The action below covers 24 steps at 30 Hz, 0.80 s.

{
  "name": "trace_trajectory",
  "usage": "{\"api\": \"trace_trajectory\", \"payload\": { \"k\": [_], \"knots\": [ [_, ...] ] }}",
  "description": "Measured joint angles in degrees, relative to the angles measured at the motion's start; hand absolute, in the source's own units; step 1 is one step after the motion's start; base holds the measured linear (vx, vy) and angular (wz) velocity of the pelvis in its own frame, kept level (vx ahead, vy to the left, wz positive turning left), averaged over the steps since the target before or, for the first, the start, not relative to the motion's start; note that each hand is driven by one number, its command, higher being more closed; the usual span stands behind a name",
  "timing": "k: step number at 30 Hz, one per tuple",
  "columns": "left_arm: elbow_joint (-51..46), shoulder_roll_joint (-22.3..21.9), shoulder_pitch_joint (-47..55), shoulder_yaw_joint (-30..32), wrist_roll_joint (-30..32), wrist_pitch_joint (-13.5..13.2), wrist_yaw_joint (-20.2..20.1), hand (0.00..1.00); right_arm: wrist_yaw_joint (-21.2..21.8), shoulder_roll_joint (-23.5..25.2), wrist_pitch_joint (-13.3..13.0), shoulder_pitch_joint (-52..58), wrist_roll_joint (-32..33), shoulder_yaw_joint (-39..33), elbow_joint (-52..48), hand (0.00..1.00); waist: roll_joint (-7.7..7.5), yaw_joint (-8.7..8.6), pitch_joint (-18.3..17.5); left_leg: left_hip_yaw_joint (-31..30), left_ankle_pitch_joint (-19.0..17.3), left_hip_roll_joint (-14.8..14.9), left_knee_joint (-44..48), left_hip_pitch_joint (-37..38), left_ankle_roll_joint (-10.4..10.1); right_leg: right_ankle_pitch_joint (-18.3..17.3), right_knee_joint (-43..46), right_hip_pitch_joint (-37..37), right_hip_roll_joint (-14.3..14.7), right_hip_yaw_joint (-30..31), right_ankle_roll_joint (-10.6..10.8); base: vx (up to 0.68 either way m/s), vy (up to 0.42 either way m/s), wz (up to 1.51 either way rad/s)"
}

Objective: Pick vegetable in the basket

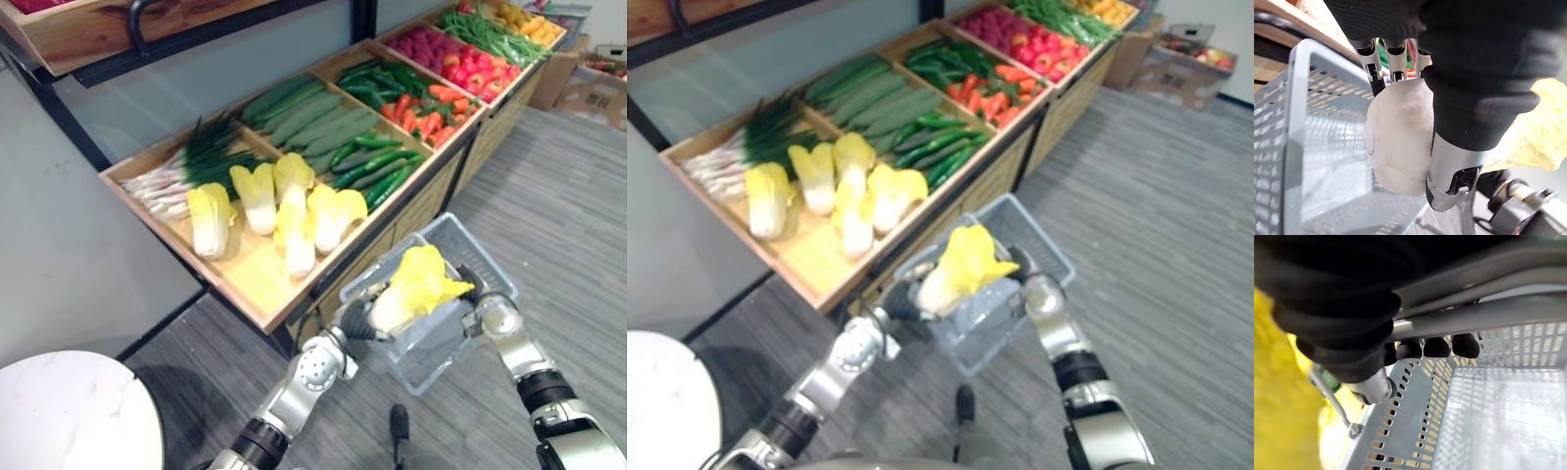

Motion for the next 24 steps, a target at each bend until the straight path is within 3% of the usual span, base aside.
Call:
{"api": "trace_trajectory", "payload": {
  "k": [8,16,17,24],
  "knots": [
    [8.8,-0.8,-0.7,0.1,3.1,0.4,0.6,1.00,2.4,-0.4,-0.1,2.3,2.7,0.6,-5.2,1.00,-2.15,-0.43,-0.2,0.6,0.0,-0.1,-0.8,0.7,0.0,0.0,0.0,0.0,0.0,0.5,0.0,0.01,0.004,-0.03],
    [17.0,-2.8,-5.3,0.8,5.4,1.3,2.9,1.00,3.8,-0.8,-0.1,3.6,6.5,3.0,-8.6,1.00,-2.40,-1.29,-0.2,1.0,-0.2,0.3,-0.9,1.0,-0.2,0.1,0.0,0.0,0.5,0.7,-0.2,0.01,0.001,-0.02],
    [18.0,-3.0,-6.2,0.9,5.4,1.5,3.2,0.00,3.8,-0.8,-0.1,3.6,6.6,3.0,-9.0,1.00,-2.41,-1.31,-0.2,1.1,-0.2,0.3,-0.9,1.0,-0.3,0.1,0.0,0.0,0.6,0.8,-0.2,0.02,0.002,-0.04],
    [21.8,-4.5,-8.1,1.8,5.4,2.5,4.0,0.00,4.0,-1.2,-0.3,3.7,7.1,4.6,-9.3,1.00,-2.45,-1.35,-0.2,2.0,-0.2,0.3,-1.6,1.6,-0.3,0.1,0.0,0.0,0.8,1.5,-0.2,0.02,0.008,-0.06]
  ]
}}
